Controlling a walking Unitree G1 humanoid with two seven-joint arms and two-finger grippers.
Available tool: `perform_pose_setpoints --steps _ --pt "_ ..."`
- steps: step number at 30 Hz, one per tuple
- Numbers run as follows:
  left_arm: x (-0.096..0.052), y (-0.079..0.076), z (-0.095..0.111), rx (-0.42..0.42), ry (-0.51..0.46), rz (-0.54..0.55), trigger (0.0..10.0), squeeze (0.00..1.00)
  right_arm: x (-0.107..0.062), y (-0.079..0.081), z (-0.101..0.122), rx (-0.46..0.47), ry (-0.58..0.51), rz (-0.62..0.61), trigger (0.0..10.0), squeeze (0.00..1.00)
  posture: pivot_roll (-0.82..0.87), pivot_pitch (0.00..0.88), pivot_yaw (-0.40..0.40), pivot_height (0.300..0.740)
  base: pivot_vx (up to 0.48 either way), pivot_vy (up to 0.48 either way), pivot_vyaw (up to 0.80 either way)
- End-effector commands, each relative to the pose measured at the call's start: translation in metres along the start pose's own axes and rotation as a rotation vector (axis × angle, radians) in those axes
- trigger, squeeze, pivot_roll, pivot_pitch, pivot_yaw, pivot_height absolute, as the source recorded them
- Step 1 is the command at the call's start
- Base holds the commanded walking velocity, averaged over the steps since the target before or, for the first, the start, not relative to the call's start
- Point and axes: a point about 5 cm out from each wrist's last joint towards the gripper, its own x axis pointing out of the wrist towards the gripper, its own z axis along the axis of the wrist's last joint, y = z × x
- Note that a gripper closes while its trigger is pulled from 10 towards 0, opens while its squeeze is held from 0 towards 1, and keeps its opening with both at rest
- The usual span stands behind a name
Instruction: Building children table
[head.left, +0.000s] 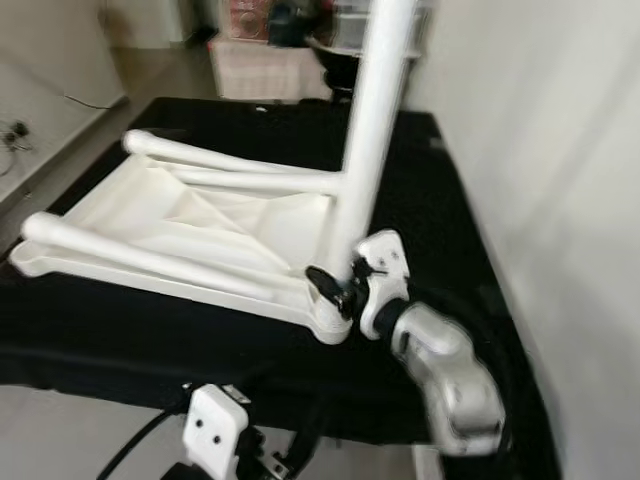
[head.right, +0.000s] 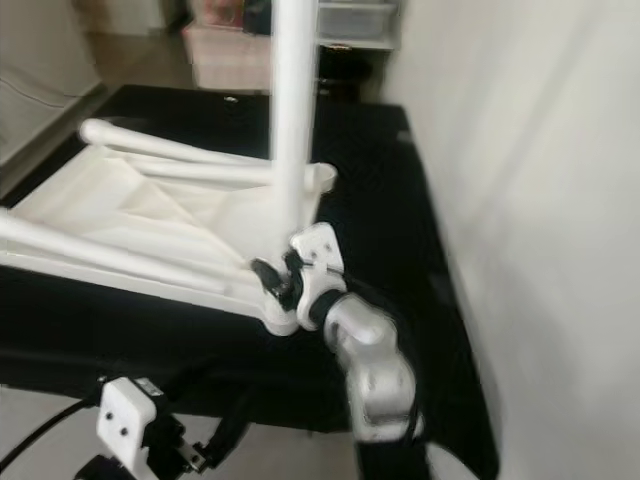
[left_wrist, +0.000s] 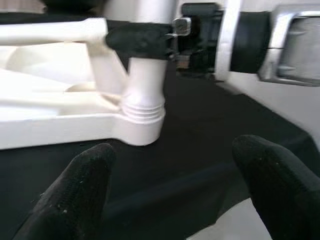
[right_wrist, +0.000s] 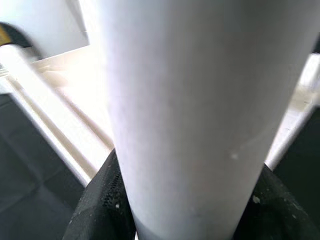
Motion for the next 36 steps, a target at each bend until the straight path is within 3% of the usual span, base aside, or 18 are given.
perform_pose_setpoints --steps 1,3,4,8,9,11,13,14,16,17,18,19,20,24,29,30,31,36 --pt "0.000 0.000 -0.004 -0.008 0.021 -0.013 10.0 0.00 0.000 0.000 -0.019 0.033 0.087 -0.015 0.0 0.00 0.01 0.143 -0.057 0.740 0.000 0.000 0.00" --pt "0.000 0.000 -0.004 -0.007 0.020 -0.011 10.0 0.00 0.004 0.003 -0.018 0.034 0.085 0.020 0.0 0.00 0.01 0.142 -0.059 0.740 0.000 0.000 0.00" --pt "0.001 0.000 -0.005 -0.007 0.019 -0.008 10.0 0.00 0.007 0.005 -0.016 0.038 0.079 0.046 10.0 0.00 0.01 0.139 -0.061 0.740 0.000 0.000 0.00" --pt "0.001 0.000 -0.005 -0.007 0.017 -0.003 10.0 0.00 0.011 0.010 -0.008 0.042 0.052 0.129 10.0 0.00 0.01 0.136 -0.062 0.740 0.000 0.000 0.00" --pt "0.001 0.000 -0.005 -0.007 0.018 -0.004 10.0 0.00 0.013 0.015 0.001 0.056 0.013 0.247 10.0 1.00 0.01 0.133 -0.062 0.740 0.000 0.000 0.00" --pt "0.001 -0.001 -0.005 -0.008 0.018 -0.004 10.0 0.00 0.014 0.016 0.010 0.064 -0.027 0.339 10.0 1.00 0.01 0.132 -0.062 0.740 0.000 0.000 0.00" --pt "0.001 -0.001 -0.005 -0.010 0.018 -0.007 10.0 0.00 0.012 0.019 0.028 0.066 -0.092 0.528 10.0 1.00 0.01 0.129 -0.061 0.740 0.000 0.000 0.00" --pt "0.001 -0.001 -0.005 -0.010 0.018 -0.007 10.0 0.00 0.012 0.019 0.028 0.066 -0.092 0.528 10.0 1.00 0.01 0.129 -0.061 0.740 0.000 0.000 0.00" --pt "0.001 -0.001 -0.005 -0.011 0.018 -0.008 10.0 0.00 0.010 0.019 0.033 0.043 -0.095 0.604 10.0 1.00 0.01 0.130 -0.062 0.740 0.000 0.000 0.00" --pt "0.002 -0.002 -0.005 -0.011 0.017 -0.009 10.0 0.00 0.009 0.017 0.036 -0.028 -0.087 0.701 10.0 1.00 0.02 0.129 -0.064 0.740 0.000 0.000 0.00" --pt "0.002 -0.002 -0.005 -0.012 0.016 -0.010 10.0 0.00 0.008 0.014 0.036 -0.102 -0.067 0.792 10.0 0.75 0.02 0.132 -0.064 0.740 0.000 0.000 0.00" --pt "0.002 -0.002 -0.005 -0.012 0.016 -0.010 10.0 0.00 0.008 0.014 0.036 -0.102 -0.067 0.792 10.0 0.75 0.02 0.132 -0.064 0.740 0.000 0.000 0.00" --pt "0.002 -0.002 -0.005 -0.012 0.016 -0.010 10.0 0.00 0.010 0.009 0.033 -0.142 -0.028 0.870 10.0 0.00 0.03 0.137 -0.062 0.740 0.000 0.000 0.00" --pt "0.000 -0.004 -0.003 -0.011 0.016 -0.009 10.0 0.00 0.018 0.000 0.023 -0.200 0.061 0.991 10.0 0.00 0.06 0.153 -0.065 0.740 0.000 0.000 0.00" --pt "-0.002 -0.006 -0.002 -0.013 0.019 -0.009 10.0 0.00 0.028 -0.006 0.017 -0.198 0.100 1.009 10.0 0.00 0.06 0.162 -0.062 0.740 0.000 0.000 0.00" --pt "-0.003 -0.006 -0.001 -0.014 0.020 -0.010 10.0 0.00 0.030 -0.007 0.015 -0.190 0.108 1.006 9.4 0.00 0.07 0.171 -0.062 0.740 0.000 0.000 0.00" --pt "-0.004 -0.007 0.000 -0.016 0.022 -0.012 10.0 0.00 0.032 -0.009 0.015 -0.178 0.118 1.018 0.0 0.00 0.07 0.179 -0.061 0.740 0.000 0.000 0.00" --pt "-0.007 -0.010 0.001 -0.021 0.029 -0.019 10.0 0.00 0.036 -0.016 0.015 -0.140 0.129 1.029 0.0 0.00 0.07 0.193 -0.058 0.740 0.000 0.000 0.00"
